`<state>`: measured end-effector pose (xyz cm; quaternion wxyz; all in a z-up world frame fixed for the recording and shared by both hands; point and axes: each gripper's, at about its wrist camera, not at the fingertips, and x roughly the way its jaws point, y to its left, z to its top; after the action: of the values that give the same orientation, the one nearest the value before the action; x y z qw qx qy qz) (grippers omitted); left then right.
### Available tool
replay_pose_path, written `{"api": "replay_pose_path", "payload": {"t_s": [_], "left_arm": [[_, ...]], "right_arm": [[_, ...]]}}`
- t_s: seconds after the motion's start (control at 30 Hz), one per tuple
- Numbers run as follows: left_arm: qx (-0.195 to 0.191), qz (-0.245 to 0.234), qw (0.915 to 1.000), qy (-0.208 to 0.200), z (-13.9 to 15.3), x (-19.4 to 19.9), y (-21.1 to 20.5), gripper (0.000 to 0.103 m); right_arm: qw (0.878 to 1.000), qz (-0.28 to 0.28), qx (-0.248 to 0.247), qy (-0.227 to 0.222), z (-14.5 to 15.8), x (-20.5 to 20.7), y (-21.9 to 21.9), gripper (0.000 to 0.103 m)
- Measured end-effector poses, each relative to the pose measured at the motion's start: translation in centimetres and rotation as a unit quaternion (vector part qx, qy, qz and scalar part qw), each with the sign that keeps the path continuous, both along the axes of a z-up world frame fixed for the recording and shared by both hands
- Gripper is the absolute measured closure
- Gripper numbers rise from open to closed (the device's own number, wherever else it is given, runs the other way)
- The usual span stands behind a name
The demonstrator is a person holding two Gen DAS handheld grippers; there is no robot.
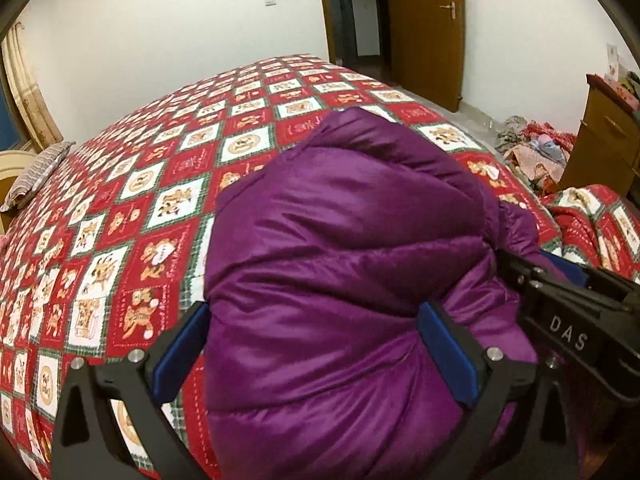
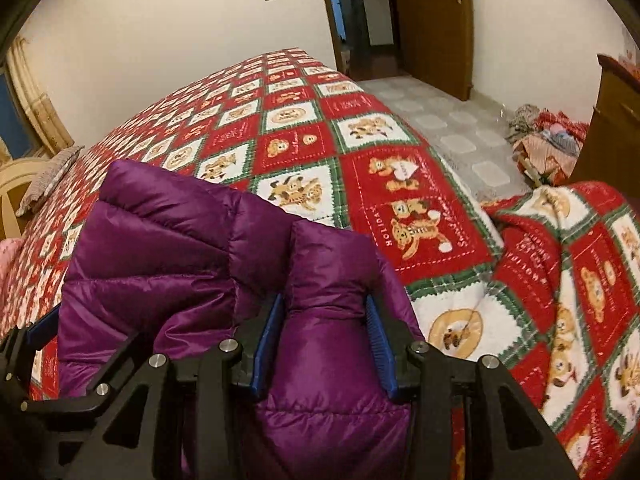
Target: Fold large clothes
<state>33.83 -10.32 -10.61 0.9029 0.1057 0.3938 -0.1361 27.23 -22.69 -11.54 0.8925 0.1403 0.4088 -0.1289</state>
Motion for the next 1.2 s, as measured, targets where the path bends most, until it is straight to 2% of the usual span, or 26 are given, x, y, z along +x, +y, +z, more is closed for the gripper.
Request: {"api": "replay_pose_path", "payload": {"t_s": [0.27,0.57,0.7,0.87,1.07,1.2], "left_arm": [[-0.006,0.002,1.0,0.003,-1.1,1.0,-0.8,0.0],[-0.013,-0.001,0.9998,0.012,-1.7,1.6,-1.2,0.0],[-0.016,-0.015,0.9995,0.022,-1.1,1.2,-0.6,0.0],[-0.012,-0.043,0.9986,0.027,0.3,-1.0,1.2,0.0],[0.004,-0.027,0.9995,-0.014,3.0,-5.2,4.0,0.0],[-0.006,-0.017,0.9991,-0.039,4.2,-7.7,6.1,0.0]], "right_arm": [[1.0,-0.02,0.007,-0.008,-1.0,0.8,-0.4,0.057],[0.999,-0.037,-0.026,-0.017,-1.2,1.3,0.0,0.055],[0.999,-0.039,-0.023,-0.014,-0.8,0.7,0.0,0.049],[0.999,-0.043,0.012,-0.007,0.8,-3.1,0.0,0.04],[0.998,-0.059,0.024,-0.019,3.2,-9.5,1.7,0.036],[0.998,-0.058,0.013,-0.032,4.6,-12.9,3.6,0.036]]}}
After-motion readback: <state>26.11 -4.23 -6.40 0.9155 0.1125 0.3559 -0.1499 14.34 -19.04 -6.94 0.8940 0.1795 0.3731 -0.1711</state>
